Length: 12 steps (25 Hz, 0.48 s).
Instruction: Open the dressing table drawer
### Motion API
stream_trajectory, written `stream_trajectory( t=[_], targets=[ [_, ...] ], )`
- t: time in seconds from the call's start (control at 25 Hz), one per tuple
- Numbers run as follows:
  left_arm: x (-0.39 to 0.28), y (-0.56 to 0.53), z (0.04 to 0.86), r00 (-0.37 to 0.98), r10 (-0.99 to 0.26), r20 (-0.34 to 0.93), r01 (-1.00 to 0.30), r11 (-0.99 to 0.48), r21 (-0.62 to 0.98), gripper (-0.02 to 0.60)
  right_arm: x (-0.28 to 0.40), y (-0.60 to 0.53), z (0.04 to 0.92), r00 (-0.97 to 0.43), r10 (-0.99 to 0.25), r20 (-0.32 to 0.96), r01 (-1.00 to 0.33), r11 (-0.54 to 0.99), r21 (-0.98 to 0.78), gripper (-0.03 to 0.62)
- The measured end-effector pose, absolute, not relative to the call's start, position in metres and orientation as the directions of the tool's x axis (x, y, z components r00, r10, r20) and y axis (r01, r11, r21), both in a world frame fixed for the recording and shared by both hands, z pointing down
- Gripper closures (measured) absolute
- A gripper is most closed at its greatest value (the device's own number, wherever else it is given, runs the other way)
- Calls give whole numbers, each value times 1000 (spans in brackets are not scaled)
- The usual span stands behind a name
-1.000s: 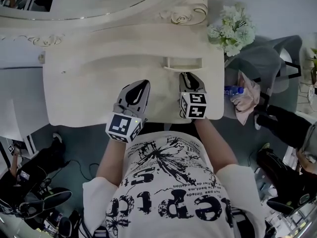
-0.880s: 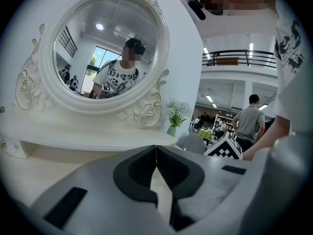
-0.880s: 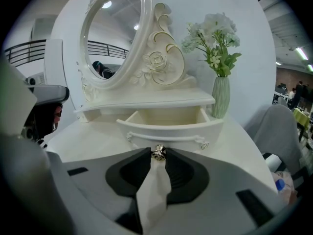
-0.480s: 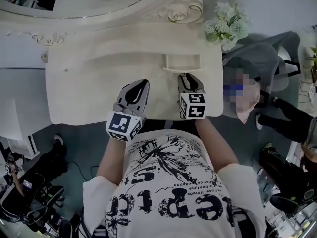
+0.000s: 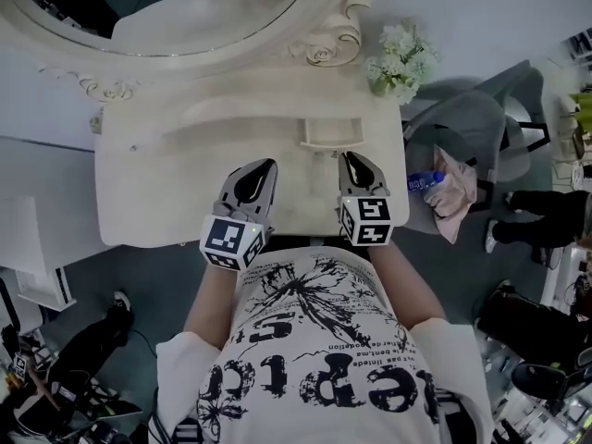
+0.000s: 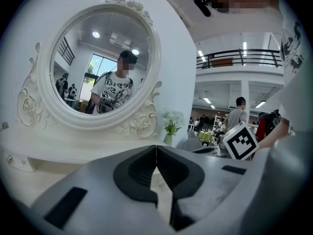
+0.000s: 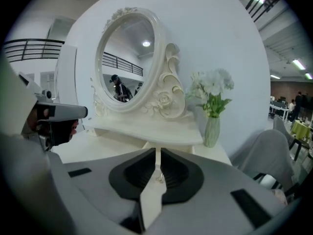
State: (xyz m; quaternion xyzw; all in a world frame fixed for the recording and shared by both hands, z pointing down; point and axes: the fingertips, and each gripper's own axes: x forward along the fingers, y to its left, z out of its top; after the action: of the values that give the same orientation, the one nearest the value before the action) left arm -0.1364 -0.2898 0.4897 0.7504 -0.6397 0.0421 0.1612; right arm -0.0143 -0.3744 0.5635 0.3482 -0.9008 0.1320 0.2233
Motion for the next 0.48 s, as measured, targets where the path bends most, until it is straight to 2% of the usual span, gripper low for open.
stream_trajectory(
  t=[0.24, 0.48],
  targets=[
    [-141, -298, 452, 164, -964, 208, -980, -136, 144, 561, -18, -383, 498, -709, -609, 354, -667, 743, -57, 569],
    [-153, -304, 416, 137, -980, 146, -988, -125, 87, 561, -32, -385, 437, -781, -597, 184, -607, 795, 3, 577]
  ],
)
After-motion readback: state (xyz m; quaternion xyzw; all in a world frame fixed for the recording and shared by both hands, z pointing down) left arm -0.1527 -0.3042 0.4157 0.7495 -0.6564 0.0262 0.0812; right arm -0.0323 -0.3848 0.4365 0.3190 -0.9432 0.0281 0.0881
